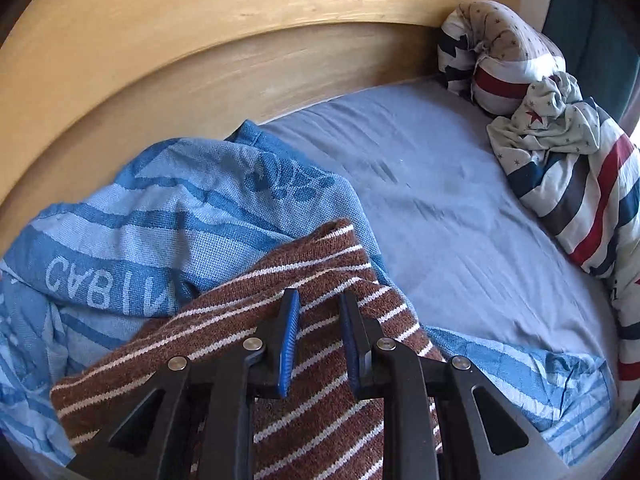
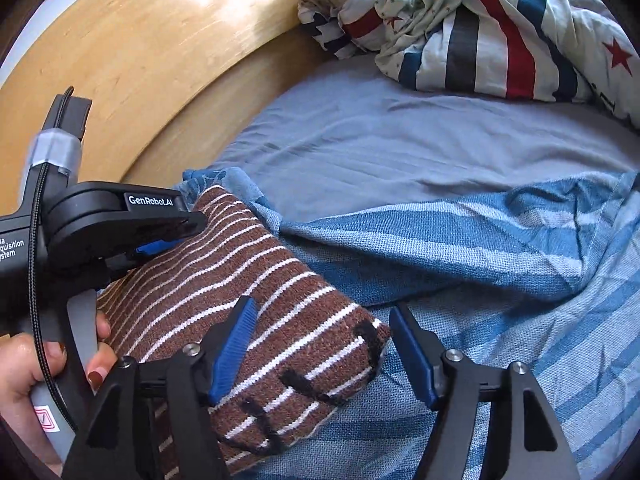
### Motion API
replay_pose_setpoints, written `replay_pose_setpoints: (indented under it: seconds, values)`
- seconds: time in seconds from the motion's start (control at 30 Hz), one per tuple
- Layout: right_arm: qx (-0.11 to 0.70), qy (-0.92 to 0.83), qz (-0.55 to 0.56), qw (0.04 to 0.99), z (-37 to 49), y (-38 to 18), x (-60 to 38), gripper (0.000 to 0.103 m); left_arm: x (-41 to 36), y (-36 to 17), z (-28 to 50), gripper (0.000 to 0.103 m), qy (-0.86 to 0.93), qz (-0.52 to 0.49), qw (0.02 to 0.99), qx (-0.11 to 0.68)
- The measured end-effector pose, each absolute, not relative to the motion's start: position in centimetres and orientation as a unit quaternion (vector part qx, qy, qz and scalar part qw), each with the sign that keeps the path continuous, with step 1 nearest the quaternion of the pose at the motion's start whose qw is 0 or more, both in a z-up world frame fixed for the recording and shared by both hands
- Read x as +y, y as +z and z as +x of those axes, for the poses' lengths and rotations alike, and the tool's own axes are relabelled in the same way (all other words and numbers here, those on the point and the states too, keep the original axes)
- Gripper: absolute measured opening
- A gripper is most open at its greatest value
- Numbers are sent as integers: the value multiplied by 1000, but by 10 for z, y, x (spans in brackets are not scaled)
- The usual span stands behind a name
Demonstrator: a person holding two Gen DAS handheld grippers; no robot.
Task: Fold clothes
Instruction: 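Grasp the folded sweater bundle with both grippers from its sides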
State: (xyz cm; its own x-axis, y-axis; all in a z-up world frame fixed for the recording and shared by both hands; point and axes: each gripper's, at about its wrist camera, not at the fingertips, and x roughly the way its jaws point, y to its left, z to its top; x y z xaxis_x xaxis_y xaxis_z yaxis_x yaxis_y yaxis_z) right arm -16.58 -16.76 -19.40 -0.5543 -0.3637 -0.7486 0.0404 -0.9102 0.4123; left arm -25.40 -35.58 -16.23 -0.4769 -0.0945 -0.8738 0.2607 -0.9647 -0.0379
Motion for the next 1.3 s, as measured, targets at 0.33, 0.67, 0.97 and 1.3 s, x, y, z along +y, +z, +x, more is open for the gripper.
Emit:
replay_pose_setpoints:
  seconds: [0.33, 0.67, 0.97, 1.3]
  values:
    - [-157, -866, 461, 116, -167, -190, -170, 71, -361, -155, -254, 23, -843, 513, 113, 116]
    - [-94, -874, 441, 181, -149, -158, -191, 46, -407, -101, -170, 23, -829, 488, 168, 214]
    - [23, -876, 418, 239, -124, -152, -246, 47, -445, -155, -170, 23, -817, 479, 167, 274]
    - [65, -877, 406, 249, -119, -153, -255, 51, -441, -149, -164, 23, -823, 456, 189, 280]
